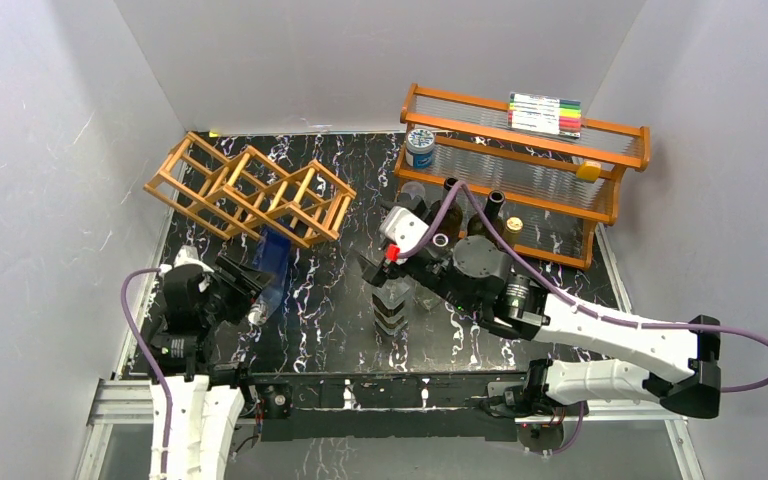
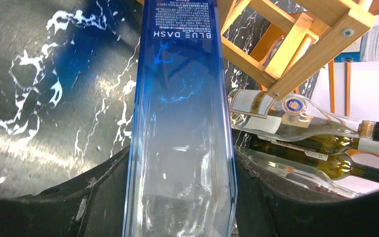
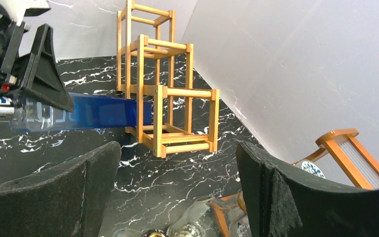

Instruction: Take the wine bottle off the wine rack

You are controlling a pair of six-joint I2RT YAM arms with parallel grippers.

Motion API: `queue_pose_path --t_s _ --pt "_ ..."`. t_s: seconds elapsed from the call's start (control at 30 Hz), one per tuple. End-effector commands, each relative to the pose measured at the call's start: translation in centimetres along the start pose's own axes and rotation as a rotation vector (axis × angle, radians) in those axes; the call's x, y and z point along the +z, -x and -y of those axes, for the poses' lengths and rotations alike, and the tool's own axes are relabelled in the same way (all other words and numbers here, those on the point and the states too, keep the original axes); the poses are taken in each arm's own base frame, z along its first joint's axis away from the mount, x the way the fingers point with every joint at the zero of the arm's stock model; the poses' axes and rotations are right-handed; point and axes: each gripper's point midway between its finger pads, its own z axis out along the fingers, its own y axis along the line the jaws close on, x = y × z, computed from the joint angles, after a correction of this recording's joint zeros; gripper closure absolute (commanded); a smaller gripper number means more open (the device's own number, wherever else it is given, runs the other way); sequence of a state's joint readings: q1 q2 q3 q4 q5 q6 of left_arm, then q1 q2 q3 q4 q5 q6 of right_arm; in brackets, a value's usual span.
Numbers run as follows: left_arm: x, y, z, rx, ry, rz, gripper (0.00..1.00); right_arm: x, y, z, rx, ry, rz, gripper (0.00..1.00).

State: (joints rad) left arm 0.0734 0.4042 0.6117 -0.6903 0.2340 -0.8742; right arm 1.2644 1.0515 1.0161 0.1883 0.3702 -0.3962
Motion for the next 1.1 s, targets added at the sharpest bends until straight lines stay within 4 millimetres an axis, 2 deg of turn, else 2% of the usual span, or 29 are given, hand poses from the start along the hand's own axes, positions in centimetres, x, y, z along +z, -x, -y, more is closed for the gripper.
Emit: queue_pose_path --t_s 0.0,0.17,0.37,0.47,0.63,0.73,0.87,1.07 --pt "-2.8 2.1 2.9 0.000 0.005 0.028 1.00 0.9 4.1 0.6 0.029 0.012 0.092 0.02" --pt "-5.1 3.9 2.9 -0.051 0.106 0.095 1.00 1.9 3.9 -0.3 0.019 0.045 0.067 0.02" --pt "-4.9 3.1 6.1 -0.039 -0.051 0.024 1.00 3.2 4.2 -1.6 0.015 0.105 0.064 0.02" --pt "-5.0 2.7 5.9 -0.054 -0.051 0.013 1.00 4.1 4.0 -2.4 0.007 0.133 0.039 0.02" --pt "-5.0 1.5 4.7 -0.081 0.068 -0.098 1.00 5.8 3.5 -3.9 0.004 0.196 -0.012 0.02" --pt "-5.5 1.1 4.6 -0.094 0.140 -0.166 1.00 6.5 2.5 -5.6 0.001 0.263 -0.056 0.02" --pt "-6.5 1.3 5.6 -0.147 0.154 -0.178 1.00 6.7 1.6 -8.2 -0.008 0.377 -0.031 0.02" --pt "-7.6 0.8 6.7 -0.300 0.173 -0.212 1.00 6.9 2.9 -12.3 0.036 0.555 0.064 0.02"
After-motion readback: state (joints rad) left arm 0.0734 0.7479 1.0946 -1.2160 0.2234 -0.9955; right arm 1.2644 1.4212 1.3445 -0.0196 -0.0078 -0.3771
